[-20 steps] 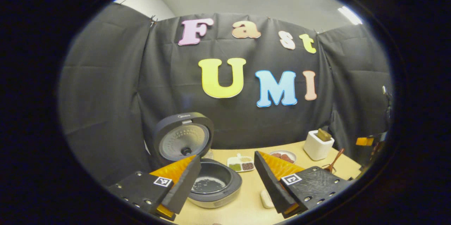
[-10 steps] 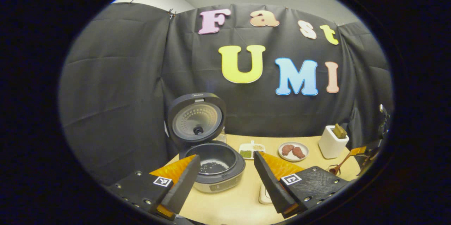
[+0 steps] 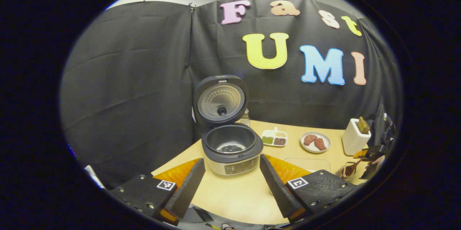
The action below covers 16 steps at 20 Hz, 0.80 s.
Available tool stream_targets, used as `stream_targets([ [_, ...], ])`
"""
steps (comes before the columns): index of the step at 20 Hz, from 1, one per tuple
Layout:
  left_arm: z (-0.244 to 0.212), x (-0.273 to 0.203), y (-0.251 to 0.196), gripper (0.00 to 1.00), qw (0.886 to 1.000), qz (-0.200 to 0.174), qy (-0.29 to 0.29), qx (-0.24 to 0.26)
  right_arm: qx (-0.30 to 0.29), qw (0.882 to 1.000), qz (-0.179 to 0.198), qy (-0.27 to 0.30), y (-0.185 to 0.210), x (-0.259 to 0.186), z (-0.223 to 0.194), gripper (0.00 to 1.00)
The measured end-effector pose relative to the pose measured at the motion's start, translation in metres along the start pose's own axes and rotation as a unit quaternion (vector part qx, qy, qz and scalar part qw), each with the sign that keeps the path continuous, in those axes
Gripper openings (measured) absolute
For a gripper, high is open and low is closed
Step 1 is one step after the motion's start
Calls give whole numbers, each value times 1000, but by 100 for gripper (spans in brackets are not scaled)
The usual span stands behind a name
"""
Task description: Close the left gripper, press the button to open the rice cooker; take a wooden spoon from the chopstick holder with the right hand, scoop a spoonful of rice and pour it into the rice cooker, then put the wooden spoon back into the chopstick holder.
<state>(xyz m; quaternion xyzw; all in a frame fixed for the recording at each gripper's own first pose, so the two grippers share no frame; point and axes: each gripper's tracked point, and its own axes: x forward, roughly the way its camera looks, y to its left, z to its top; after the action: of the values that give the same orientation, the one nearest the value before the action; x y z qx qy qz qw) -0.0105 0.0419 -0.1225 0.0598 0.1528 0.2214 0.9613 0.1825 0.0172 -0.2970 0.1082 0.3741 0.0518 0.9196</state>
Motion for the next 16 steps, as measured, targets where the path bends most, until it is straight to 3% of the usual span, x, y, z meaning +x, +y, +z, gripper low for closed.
stream_targets([
  [1,-1,-5,0,96,1000,4,2,2,9,1000,5,-3,2,3,4,94],
  [2,-2,-9,-1,96,1000,7,2,4,18,1000,16,-9,5,4,9,98],
  [5,-7,-12,-7,96,1000,2,6,13,34,999,33,-8,9,12,14,82],
  [6,-10,-12,-10,96,1000,0,11,17,42,999,34,-4,7,12,14,63],
  [7,-10,-14,-12,96,1000,-2,12,16,48,998,33,-1,5,11,14,60],
  [8,-10,-15,-16,99,1000,-9,11,11,50,998,35,2,4,10,16,26],
  [9,-6,-15,-22,99,1000,-16,8,5,51,998,43,6,7,12,14,28],
  [11,-4,-9,-32,99,1000,-28,7,6,45,998,47,-6,9,-2,16,24],
  [12,-6,-7,-34,96,999,-33,10,12,42,997,55,-22,15,-7,18,12],
  [16,-6,2,-43,96,998,-62,15,11,9,996,67,-64,27,-33,32,16],
])
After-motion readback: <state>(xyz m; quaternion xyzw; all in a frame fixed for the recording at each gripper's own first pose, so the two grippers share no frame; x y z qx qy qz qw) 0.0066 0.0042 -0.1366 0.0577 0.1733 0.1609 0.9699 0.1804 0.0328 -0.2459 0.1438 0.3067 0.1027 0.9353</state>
